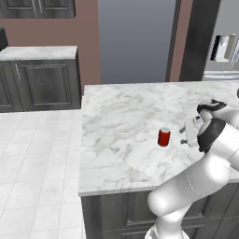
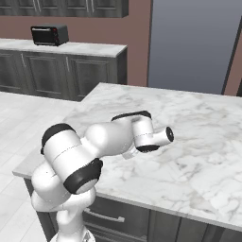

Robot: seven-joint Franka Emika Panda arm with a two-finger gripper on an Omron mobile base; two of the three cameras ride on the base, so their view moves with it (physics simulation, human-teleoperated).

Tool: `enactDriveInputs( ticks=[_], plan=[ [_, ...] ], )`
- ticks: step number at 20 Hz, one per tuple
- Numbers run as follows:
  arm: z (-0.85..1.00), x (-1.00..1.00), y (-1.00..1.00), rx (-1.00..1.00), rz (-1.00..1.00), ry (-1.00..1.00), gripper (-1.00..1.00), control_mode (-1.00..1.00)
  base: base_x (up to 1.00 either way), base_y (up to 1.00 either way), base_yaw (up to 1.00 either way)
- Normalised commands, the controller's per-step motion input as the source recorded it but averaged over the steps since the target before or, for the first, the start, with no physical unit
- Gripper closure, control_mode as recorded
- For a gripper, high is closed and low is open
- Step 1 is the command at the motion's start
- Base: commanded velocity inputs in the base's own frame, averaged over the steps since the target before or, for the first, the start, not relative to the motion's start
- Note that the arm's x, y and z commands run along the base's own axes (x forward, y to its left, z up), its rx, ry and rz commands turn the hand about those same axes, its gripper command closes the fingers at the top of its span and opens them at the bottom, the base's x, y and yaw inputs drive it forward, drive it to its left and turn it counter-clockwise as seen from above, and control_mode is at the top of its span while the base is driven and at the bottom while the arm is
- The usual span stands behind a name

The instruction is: Pick the juice, can from the counter and place them in the open cabinet.

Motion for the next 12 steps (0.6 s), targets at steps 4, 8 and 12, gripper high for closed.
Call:
enactDriveInputs(
  ticks=[4,8,12],
  plan=[
    [-0.11,0.12,0.00,0.00,-0.04,0.00,-1.00,-1.00,0.00,0.00,0.00],
    [-0.13,0.20,0.00,0.04,-0.04,0.00,-1.00,-1.00,0.00,0.00,0.00],
    [0.00,0.09,0.00,0.11,-0.01,0.00,-1.00,-1.00,0.00,0.00,0.00]
  ],
)
